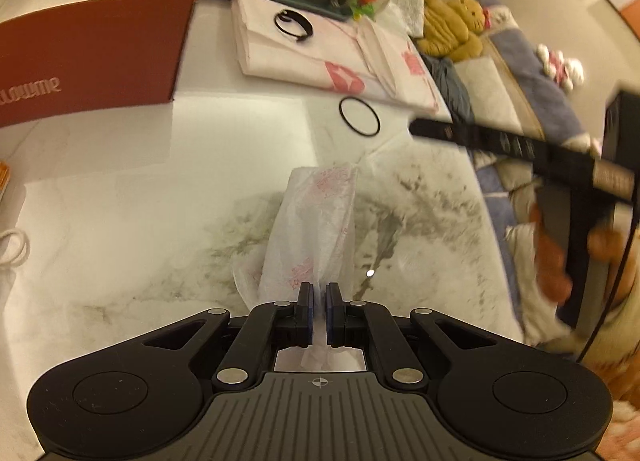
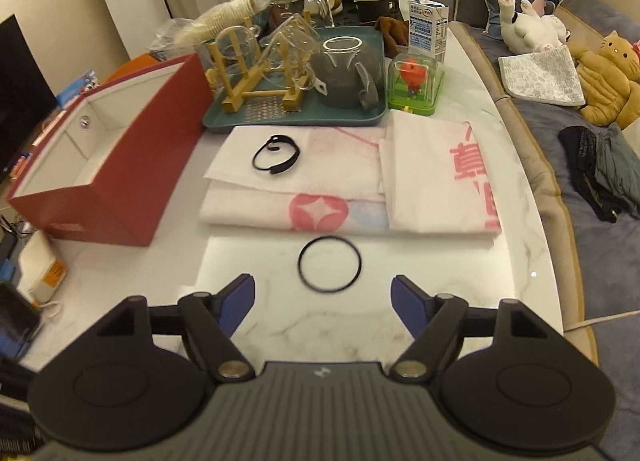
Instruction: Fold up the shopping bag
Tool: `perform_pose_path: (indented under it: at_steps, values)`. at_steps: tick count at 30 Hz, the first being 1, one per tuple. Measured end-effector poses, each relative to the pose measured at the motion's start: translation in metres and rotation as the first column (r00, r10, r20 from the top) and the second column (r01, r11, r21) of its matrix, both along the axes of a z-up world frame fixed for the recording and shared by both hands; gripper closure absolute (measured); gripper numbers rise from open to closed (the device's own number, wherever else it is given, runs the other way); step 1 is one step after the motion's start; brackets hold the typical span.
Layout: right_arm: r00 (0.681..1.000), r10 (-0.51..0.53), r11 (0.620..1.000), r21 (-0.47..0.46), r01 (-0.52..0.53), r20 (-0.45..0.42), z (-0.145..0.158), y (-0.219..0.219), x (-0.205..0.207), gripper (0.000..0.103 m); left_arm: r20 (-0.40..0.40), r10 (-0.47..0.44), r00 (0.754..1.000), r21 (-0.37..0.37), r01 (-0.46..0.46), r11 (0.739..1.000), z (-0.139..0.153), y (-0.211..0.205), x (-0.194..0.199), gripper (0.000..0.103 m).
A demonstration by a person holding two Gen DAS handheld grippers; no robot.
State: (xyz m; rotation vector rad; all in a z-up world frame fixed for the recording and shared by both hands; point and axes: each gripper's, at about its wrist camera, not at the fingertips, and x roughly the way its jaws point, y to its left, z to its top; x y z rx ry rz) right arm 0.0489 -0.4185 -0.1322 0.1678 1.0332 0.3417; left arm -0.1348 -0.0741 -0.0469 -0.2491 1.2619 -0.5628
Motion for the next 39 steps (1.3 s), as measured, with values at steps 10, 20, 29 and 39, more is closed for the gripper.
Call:
perform_pose_path:
  at_steps: [10, 20, 29, 39]
  values:
    - [0.974, 0.180, 0.976, 0.146, -0.160, -0.135, -0.005, 0.028, -0.039, 0.018, -0.024, 0.263, 0.964, -0.049, -0.264, 0.963, -0.017, 0.035, -0.015, 0.000]
    - [0.916, 0.297, 0.943, 0.234, -0.236, -0.269, -0.032, 0.075, -0.042, 0.100, -0.063, 0.329, 0.942, -0.031, -0.332, 0.943, -0.029, 0.052, -0.048, 0.000]
    - [0.943, 0.270, 0.880, 0.448, -0.158, -0.197, 0.014, 0.016, -0.048, 0.103, -0.009, 0.241, 0.971, 0.078, -0.239, 0.968, -0.026, -0.008, -0.051, 0.000]
    - [0.931, 0.212, 0.830, 0.558, -0.010, -0.298, 0.012, -0.065, -0.054, 0.103, 0.021, 0.304, 0.953, 0.072, -0.304, 0.950, -0.020, -0.047, -0.087, 0.000]
